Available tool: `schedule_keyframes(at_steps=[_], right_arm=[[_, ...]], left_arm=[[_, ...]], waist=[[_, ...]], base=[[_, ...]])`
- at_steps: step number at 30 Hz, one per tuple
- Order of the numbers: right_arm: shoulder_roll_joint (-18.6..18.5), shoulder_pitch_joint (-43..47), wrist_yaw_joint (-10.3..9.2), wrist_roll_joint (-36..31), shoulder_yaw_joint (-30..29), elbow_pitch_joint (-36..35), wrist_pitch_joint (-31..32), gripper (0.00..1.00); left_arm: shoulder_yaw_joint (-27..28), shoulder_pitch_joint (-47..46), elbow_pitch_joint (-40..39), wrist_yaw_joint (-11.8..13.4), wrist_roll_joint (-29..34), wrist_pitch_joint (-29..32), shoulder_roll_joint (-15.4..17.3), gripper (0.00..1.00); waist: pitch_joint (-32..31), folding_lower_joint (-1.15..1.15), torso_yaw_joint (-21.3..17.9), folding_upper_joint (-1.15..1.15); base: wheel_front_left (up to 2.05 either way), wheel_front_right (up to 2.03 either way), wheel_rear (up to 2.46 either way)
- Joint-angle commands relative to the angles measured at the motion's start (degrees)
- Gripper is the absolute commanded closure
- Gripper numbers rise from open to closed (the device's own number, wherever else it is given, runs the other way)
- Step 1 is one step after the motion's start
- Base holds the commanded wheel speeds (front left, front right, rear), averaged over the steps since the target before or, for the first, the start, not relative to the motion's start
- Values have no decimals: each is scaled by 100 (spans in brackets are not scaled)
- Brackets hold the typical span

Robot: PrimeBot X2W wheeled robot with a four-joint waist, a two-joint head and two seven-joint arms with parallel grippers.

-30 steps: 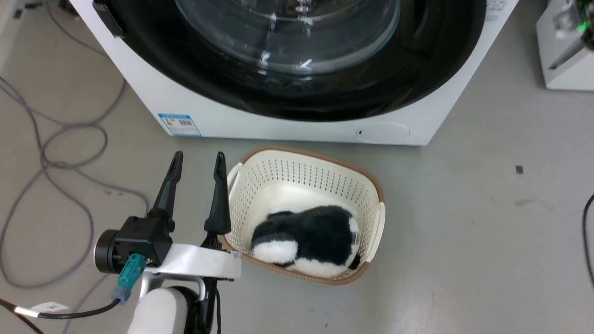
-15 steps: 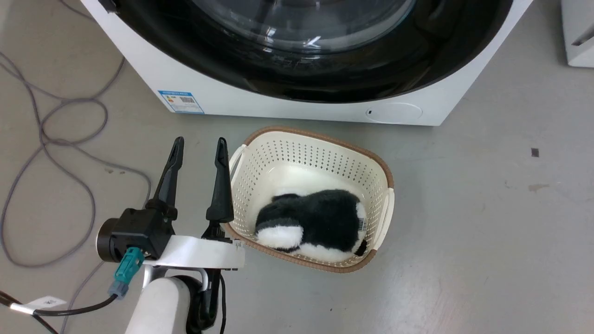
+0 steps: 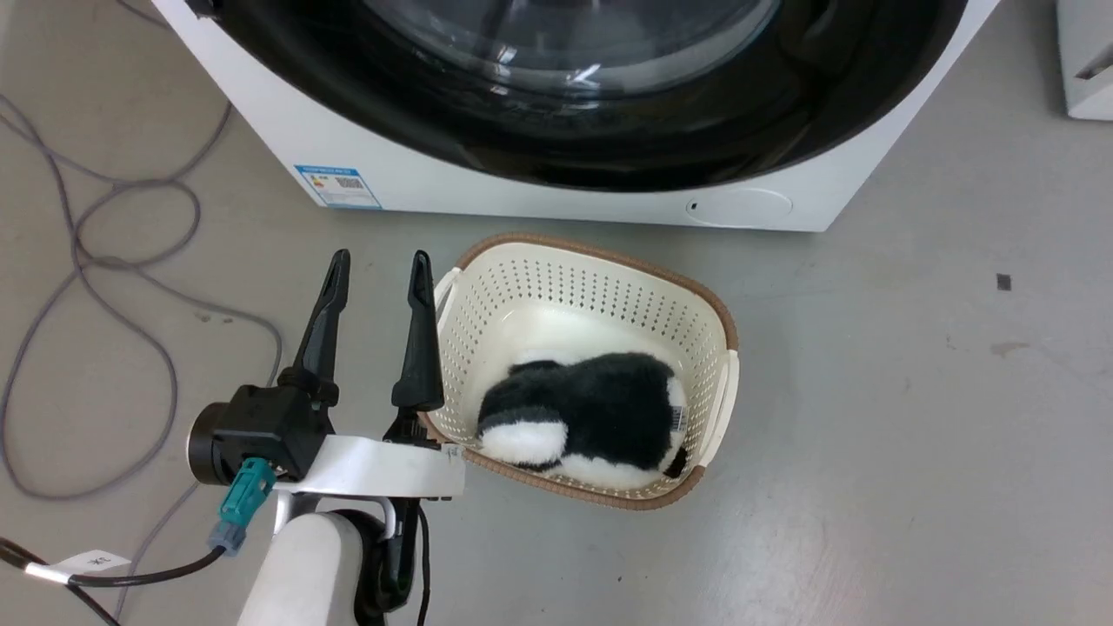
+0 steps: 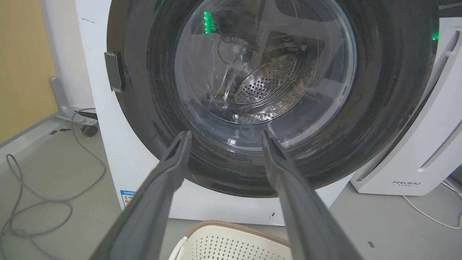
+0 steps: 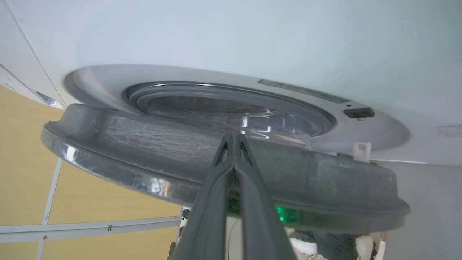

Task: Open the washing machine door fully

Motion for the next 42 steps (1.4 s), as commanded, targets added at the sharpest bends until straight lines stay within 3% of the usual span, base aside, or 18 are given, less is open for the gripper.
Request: schedule_keyframes(at_steps=[1,19,42], right_arm=[[41,201,37,-43,18,-81,132,100],[-261,1673,37,126,-44,-1327,402,100],[-660,3543,37,414,19,-4440,-229,100]], left_arm=[[26,-35,30,16,9,-32,6,0],[136,425,393,-100,253,-32,26,0],[130,1212,704,-188,308,-32,100,0]], waist=[[-45,0,-20,0],[-829,0,-105,0],[-1701,0,-62,0]], base=[[0,0,0],[0,0,0],[0,0,0]])
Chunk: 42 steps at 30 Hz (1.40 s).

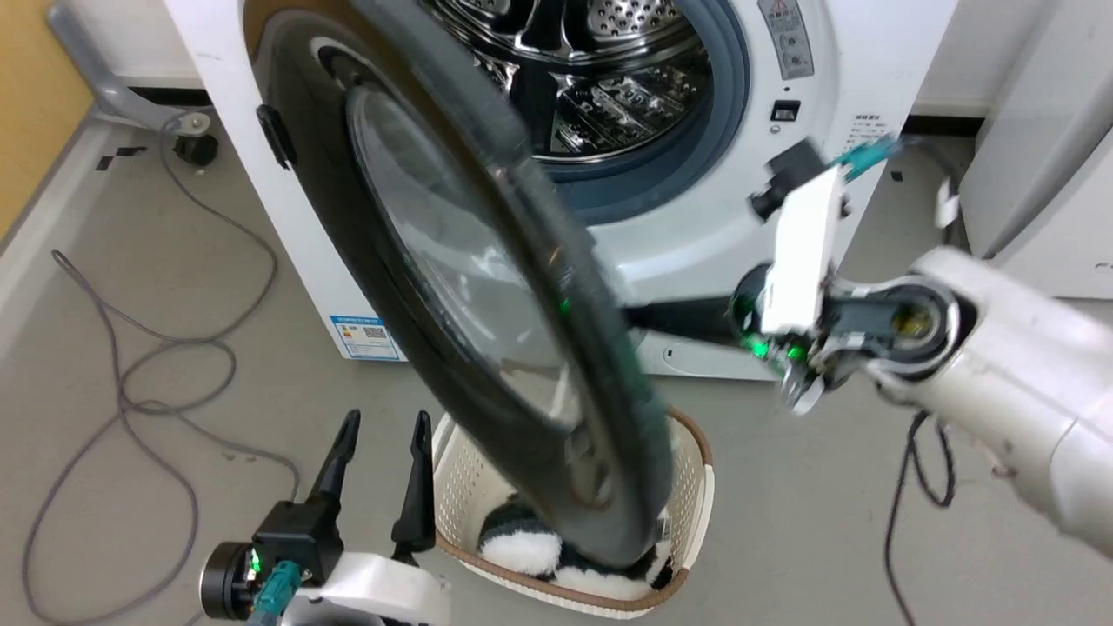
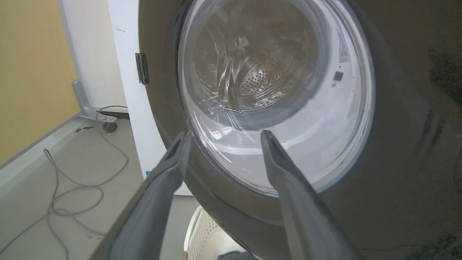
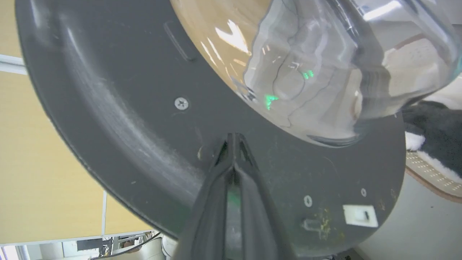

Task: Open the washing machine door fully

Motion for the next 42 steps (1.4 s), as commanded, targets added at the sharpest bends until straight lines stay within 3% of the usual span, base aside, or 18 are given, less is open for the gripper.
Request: schedule_keyframes(at_steps=[1,13,19,20,21,22,27,32,36,42], right_arm=[[-4,131,37,20,12,-60,-23,100],[62,657,37,-45,15,-1026,-400,100],[40,1081,37,113,-220,-1384,-1386,100],[32,1227,37,176,-417,-1448,-1682,78],[27,1390,37,240,-624,-1529,-1954,29],[-6,1529,37,194,-796,-1586,-2246,0],[-154,2659,37,-14,-1892,-1864,-3992,0],[-356,3495,37,-250,-2481,-2084,-4552,0],[-408,4401,37,-599,-3413,-2092,-4669,0],[108,5691,37,-2124,-5233,-1780,-4675,0]], left_arm=[[-2,72,12,-22,4,-32,30,0],[-67,121,121,-4,-32,-32,63,0],[-82,131,131,24,-60,-31,76,0],[-92,131,144,23,-64,-29,76,0],[-94,137,150,29,-69,-28,78,0],[-93,141,151,34,-76,-27,82,0],[-95,166,201,66,-119,-20,90,0],[-86,201,227,84,-146,-21,108,0],[-73,231,244,98,-172,-23,130,0],[-41,297,266,124,-217,-24,164,0]], waist=[[-18,1,12,0],[-101,1,40,0],[-117,1,-28,0],[-138,1,-32,0],[-143,1,-51,0],[-143,1,-67,0],[-223,1,-139,0],[-261,1,-180,0],[-314,1,-218,0],[-403,1,-264,0]], base=[[0,0,0],[0,0,0],[0,0,0],[0,0,0],[0,0,0],[0,0,0],[0,0,0],[0,0,0],[0,0,0],[0,0,0]])
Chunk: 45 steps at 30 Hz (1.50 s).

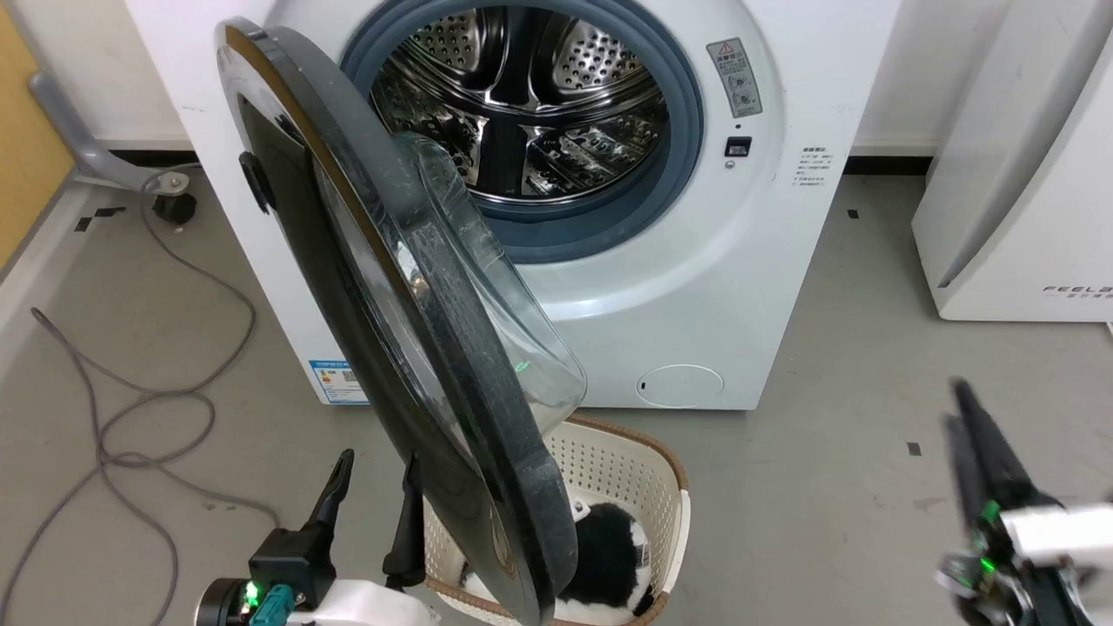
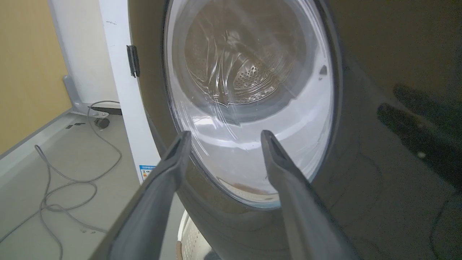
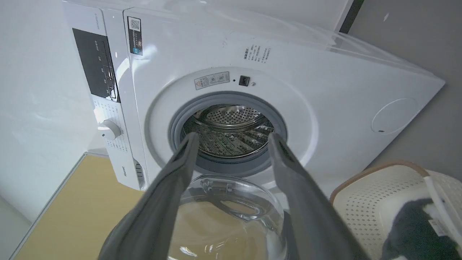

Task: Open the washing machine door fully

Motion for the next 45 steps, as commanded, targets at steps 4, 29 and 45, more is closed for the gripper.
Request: schedule_keyframes(at_steps=[4,29,45], right_arm=[[499,564,37,-1528,-1009,83,-18,0],[2219,1900,37,-10222,-2196,-2420,1376,0],[2220,1870,37,-9987,-2273,-1847,1266,0]], left_arm=[[33,118,15,30,-45,-26,63,0],[-26,116,25,109,-131,-17,195,0],[-67,69,-141,131,-170,-11,263,100]], waist=[[-52,0,-38,0],[-29,0,13,0],[-30,0,24,0]], base=[[0,0,0],[0,0,0],[0,0,0]])
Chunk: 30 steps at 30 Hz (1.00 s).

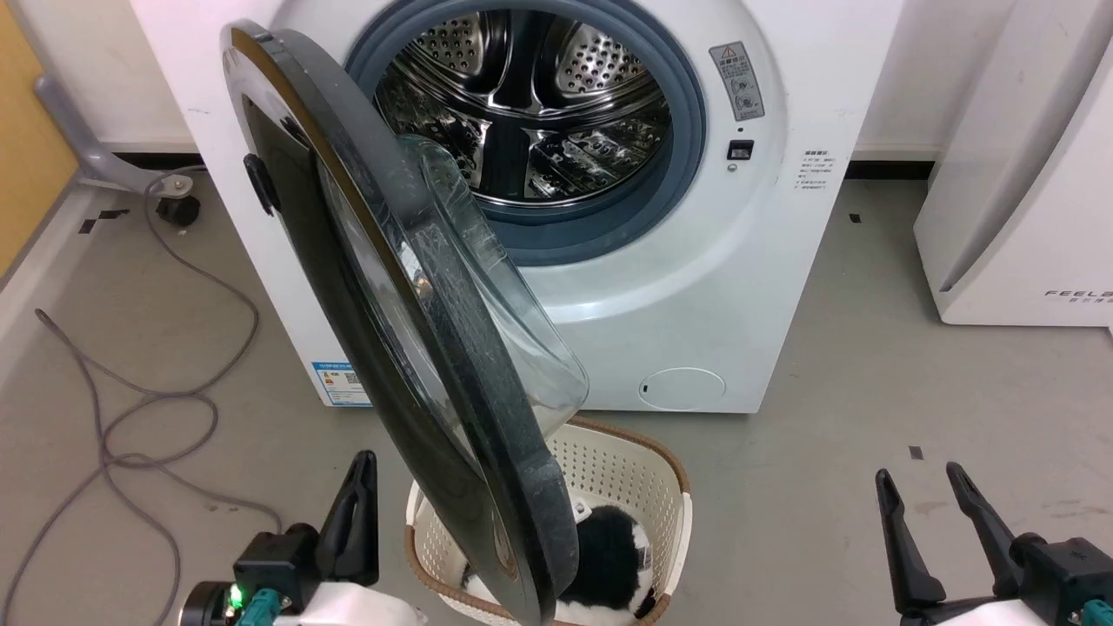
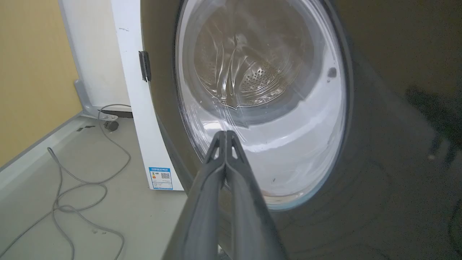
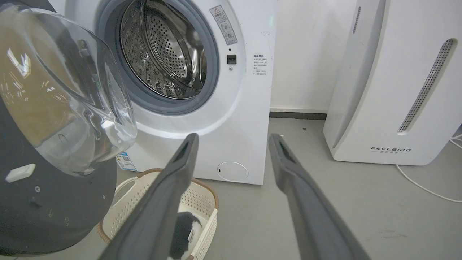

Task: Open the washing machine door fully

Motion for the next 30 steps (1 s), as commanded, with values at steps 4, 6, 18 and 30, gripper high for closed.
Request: schedule_keyframes(at_steps=[4,6,18,30], right_arm=[[27,15,30,65,-13,39,-51,0],[27,0,30,71,-6,52,-60,0],[27,-31,30,153,-1,152,-148,0],[27,-75,30,172,-1,201,-171,0]], left_arm=[[75,-66,-346,61,-48,-18,32,100],[100,-96,-537,86,-51,-19,45,100],[246,-609,-2750,249,77,195,232,100],[-527,-1443,-4240,-132,159,843,278,100]], waist=[[3,0,5,0],[12,0,3,0],[21,0,-7,0],[88,0,-40,0]], base=[[0,0,0],[0,0,0],[0,0,0],[0,0,0]])
